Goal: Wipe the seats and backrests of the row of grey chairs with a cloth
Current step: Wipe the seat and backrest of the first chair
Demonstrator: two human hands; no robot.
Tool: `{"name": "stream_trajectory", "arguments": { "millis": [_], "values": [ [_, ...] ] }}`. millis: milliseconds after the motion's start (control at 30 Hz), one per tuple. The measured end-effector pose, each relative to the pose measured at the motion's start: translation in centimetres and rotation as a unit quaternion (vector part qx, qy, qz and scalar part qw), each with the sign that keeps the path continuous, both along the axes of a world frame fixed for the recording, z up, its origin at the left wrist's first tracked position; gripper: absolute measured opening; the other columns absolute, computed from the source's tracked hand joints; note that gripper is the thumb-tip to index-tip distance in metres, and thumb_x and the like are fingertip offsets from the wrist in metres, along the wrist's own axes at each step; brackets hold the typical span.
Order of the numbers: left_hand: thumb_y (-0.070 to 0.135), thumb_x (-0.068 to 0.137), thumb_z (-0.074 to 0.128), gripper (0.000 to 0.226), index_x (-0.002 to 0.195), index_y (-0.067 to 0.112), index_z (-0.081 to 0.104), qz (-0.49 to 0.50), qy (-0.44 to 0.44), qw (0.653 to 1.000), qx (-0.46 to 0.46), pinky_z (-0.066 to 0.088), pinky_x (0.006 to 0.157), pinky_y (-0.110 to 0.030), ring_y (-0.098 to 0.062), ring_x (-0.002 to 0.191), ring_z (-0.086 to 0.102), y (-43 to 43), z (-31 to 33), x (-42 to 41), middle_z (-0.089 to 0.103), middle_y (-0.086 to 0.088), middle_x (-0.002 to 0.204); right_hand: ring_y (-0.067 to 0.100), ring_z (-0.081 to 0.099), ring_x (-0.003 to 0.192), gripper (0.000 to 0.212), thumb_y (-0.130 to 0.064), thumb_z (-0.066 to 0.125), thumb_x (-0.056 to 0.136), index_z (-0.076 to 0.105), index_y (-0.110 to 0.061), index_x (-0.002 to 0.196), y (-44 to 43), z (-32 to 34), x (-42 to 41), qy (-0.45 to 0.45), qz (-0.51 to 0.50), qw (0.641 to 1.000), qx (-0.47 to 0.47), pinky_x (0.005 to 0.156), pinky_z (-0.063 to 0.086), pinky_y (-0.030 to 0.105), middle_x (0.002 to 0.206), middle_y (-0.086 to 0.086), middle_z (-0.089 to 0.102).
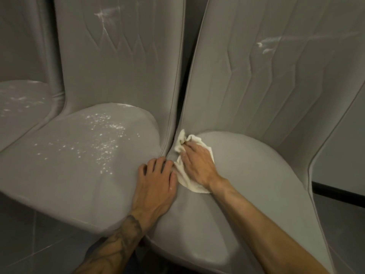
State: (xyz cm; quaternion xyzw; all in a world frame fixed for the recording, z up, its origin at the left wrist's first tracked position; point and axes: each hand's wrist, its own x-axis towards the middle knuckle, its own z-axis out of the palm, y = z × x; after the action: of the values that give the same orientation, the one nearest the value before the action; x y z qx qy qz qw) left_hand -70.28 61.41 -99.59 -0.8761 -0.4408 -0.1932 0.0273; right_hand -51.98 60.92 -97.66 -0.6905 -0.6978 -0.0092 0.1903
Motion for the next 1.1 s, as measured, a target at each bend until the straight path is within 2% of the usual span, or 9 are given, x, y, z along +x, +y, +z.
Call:
{"name": "stream_trajectory", "arguments": {
  "millis": [100,233,367,467,567,667,733,900,1100],
  "values": [
    [0.034,0.105,0.036,0.031,0.117,0.021,0.062,0.000,0.010,1.000,0.004,0.044,0.092,-0.047,-0.028,0.109,0.058,-0.1,0.3,-0.1,0.064,-0.005,0.123,0.017,0.056,0.131,0.031,-0.022,0.042,0.109,0.070,-0.018,0.122,-2.0,0.1,1.7,0.146,0.102,0.984,-0.016,0.114,0.037,0.029,0.135,-0.002,0.067],
    [0.037,0.103,0.037,0.036,0.114,0.019,0.066,0.000,0.015,1.000,-0.023,0.048,0.090,-0.048,-0.029,0.107,0.062,0.0,0.9,0.2,0.066,-0.006,0.121,0.019,0.059,0.126,0.033,-0.017,0.040,0.111,0.069,-0.008,0.124,-1.7,1.0,3.7,0.325,-0.086,0.942,0.010,0.115,0.039,0.026,0.131,0.006,0.068],
    [0.043,0.096,0.041,0.042,0.107,0.014,0.070,-0.018,0.068,0.997,-0.026,0.054,0.084,-0.048,-0.033,0.097,0.066,0.9,1.9,1.1,0.069,-0.011,0.114,0.010,0.061,0.083,0.033,-0.022,0.041,0.112,0.068,-0.021,0.093,-1.8,3.0,6.1,0.522,-0.226,0.814,0.120,0.077,0.050,0.023,0.085,-0.010,0.068],
    [0.043,0.097,0.039,0.047,0.111,0.011,0.071,-0.025,0.044,0.999,-0.019,0.056,0.084,-0.049,-0.037,0.097,0.068,2.7,3.9,3.3,0.069,-0.014,0.115,0.015,0.064,0.088,0.031,-0.019,0.040,0.111,0.069,-0.015,0.102,-1.6,6.3,8.5,0.560,-0.295,0.737,0.238,0.087,0.052,0.036,0.094,0.002,0.070],
    [0.040,0.099,0.041,0.049,0.120,0.005,0.068,-0.034,-0.031,0.999,0.028,0.055,0.089,-0.051,-0.042,0.106,0.066,5.7,7.6,7.6,0.066,-0.021,0.127,0.024,0.065,0.105,0.028,-0.025,0.038,0.112,0.065,-0.016,0.112,-1.6,11.3,12.1,0.498,-0.334,0.706,0.378,0.096,0.051,0.041,0.108,0.009,0.068],
    [0.034,0.100,0.048,0.046,0.132,0.003,0.062,-0.065,-0.098,0.987,0.110,0.046,0.101,-0.054,-0.045,0.123,0.058,9.4,11.6,12.5,0.057,-0.024,0.141,0.006,0.056,0.126,0.038,-0.024,0.035,0.112,0.059,-0.006,0.136,-1.3,16.6,16.3,0.324,-0.292,0.735,0.520,0.106,0.045,0.022,0.137,0.011,0.058],
    [0.030,0.099,0.052,0.046,0.138,0.005,0.057,-0.084,-0.128,0.974,0.170,0.038,0.110,-0.054,-0.043,0.134,0.048,11.8,14.1,15.4,0.050,-0.023,0.149,0.013,0.047,0.140,0.042,-0.018,0.036,0.112,0.050,0.000,0.147,-0.5,18.2,19.4,0.179,-0.272,0.768,0.551,0.117,0.038,0.026,0.150,0.015,0.048],
    [0.029,0.103,0.054,0.052,0.150,0.009,0.046,-0.093,-0.153,0.950,0.255,0.025,0.126,-0.054,-0.039,0.152,0.033,17.1,18.6,20.8,0.038,-0.018,0.163,0.031,0.026,0.156,0.054,-0.020,0.039,0.108,0.032,-0.001,0.159,0.6,13.7,22.7,-0.117,-0.309,0.878,0.345,0.129,0.019,0.043,0.167,0.018,0.027],
    [0.031,0.105,0.052,0.043,0.139,0.005,0.049,-0.124,-0.185,0.925,0.309,0.023,0.126,-0.057,-0.041,0.153,0.031,20.8,19.9,23.2,0.039,-0.022,0.161,0.021,0.011,0.161,0.059,-0.034,0.032,0.112,0.020,-0.009,0.164,2.5,17.5,27.2,-0.245,-0.341,0.850,0.319,0.131,0.008,0.037,0.172,0.011,0.017]
  ]
}}
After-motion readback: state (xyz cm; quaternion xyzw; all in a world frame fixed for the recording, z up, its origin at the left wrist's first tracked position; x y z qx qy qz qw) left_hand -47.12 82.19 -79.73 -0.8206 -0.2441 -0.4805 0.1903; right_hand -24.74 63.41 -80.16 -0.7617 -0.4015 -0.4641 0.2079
